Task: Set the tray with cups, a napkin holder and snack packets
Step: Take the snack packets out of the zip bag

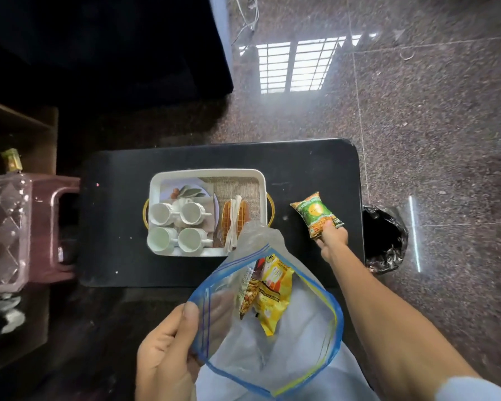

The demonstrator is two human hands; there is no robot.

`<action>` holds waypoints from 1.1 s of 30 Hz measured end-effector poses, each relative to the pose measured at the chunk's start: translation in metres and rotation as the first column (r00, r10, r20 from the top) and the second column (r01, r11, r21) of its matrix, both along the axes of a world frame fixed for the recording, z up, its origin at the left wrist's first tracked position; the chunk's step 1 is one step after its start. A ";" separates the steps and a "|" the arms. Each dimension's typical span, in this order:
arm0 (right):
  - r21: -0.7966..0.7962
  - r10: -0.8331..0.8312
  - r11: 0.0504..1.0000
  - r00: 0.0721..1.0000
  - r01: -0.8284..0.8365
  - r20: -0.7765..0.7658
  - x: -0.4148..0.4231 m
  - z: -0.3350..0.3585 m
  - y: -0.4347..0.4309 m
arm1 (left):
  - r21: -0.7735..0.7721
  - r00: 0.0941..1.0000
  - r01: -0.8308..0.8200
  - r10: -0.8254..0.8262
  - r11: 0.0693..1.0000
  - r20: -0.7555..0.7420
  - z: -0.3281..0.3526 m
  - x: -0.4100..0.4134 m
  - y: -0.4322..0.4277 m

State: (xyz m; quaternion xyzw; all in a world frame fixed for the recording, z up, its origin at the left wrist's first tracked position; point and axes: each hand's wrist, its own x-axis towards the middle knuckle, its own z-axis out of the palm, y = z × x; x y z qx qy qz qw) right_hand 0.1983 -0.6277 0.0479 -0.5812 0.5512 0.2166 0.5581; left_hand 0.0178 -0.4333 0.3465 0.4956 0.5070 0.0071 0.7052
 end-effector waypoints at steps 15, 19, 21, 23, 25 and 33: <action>-0.453 0.594 0.804 0.557 -0.386 0.581 -0.031 0.203 -0.020 | 0.013 1.000 0.004 -0.004 1.000 0.021 -0.022 0.014 -0.036; -0.572 0.836 0.389 0.016 -0.722 0.548 -0.074 0.288 -0.021 | 0.056 0.998 0.067 -0.066 0.996 -0.012 -0.028 0.012 -0.045; -0.550 0.879 -0.031 -0.285 -0.834 0.383 -0.082 0.278 -0.009 | 0.073 0.995 0.098 -0.097 0.993 -0.014 -0.028 0.009 -0.050; -0.595 0.813 -0.401 -0.570 -0.696 0.120 -0.086 0.253 0.007 | 0.085 0.990 0.142 -0.142 0.986 -0.008 -0.025 0.005 -0.054; -0.663 0.670 -0.608 -0.730 -0.437 -0.132 -0.089 0.220 0.022 | 0.103 0.980 0.198 -0.198 0.975 -0.004 -0.020 0.002 -0.058; -0.689 0.592 -0.698 -0.699 -0.196 -0.401 -0.069 0.192 0.035 | 0.108 0.975 0.216 -0.219 0.970 0.018 -0.010 0.000 -0.065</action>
